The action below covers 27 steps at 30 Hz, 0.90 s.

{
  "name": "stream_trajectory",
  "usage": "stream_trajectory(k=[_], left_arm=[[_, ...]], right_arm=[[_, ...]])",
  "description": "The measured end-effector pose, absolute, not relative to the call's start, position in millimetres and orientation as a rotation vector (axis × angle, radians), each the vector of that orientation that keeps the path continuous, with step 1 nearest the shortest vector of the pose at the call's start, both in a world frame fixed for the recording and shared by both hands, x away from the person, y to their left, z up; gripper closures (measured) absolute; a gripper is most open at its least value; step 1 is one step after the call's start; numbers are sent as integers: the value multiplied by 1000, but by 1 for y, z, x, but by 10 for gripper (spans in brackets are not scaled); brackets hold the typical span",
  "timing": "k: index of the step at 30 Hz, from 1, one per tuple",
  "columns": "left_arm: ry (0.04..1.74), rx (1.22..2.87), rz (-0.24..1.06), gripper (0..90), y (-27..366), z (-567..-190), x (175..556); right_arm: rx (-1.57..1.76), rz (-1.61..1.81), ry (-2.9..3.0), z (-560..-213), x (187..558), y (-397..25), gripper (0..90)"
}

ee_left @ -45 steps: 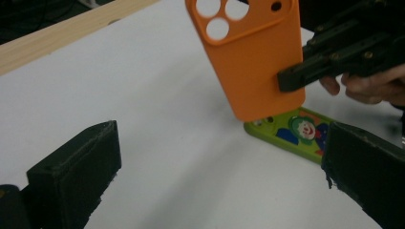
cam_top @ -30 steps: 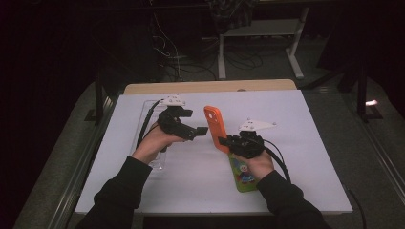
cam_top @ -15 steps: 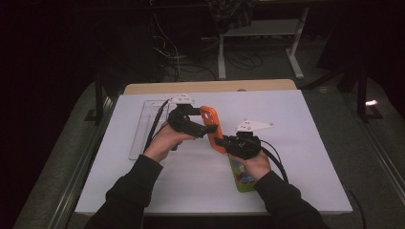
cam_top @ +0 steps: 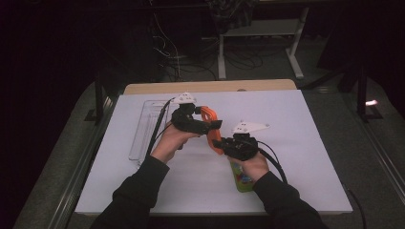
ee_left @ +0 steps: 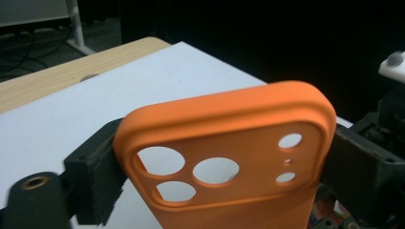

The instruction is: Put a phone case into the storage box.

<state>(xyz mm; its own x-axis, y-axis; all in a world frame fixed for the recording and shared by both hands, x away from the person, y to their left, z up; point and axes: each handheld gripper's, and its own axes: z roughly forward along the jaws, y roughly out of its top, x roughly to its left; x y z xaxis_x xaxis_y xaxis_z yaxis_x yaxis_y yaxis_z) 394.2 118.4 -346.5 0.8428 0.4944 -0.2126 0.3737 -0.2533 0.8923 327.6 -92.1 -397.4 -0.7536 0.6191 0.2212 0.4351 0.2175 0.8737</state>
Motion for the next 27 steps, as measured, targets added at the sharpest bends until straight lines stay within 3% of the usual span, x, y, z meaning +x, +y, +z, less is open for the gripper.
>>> stream_trajectory(k=[8,14,16,23,27], left_arm=[[636,1884,142,148,118,-345,389],[629,1906,184,151,126,-345,387],[637,1918,196,151,132,-344,388],[653,1912,228,151,145,-335,387],[665,1918,239,151,150,-330,387]], right_arm=[[983,1498,2323,-398,325,-89,777],[963,1460,2365,-397,326,-93,482],[975,1445,2375,-396,325,-95,454],[1004,1342,2406,-399,322,-115,161],[1018,1307,2384,-404,318,-127,82]])
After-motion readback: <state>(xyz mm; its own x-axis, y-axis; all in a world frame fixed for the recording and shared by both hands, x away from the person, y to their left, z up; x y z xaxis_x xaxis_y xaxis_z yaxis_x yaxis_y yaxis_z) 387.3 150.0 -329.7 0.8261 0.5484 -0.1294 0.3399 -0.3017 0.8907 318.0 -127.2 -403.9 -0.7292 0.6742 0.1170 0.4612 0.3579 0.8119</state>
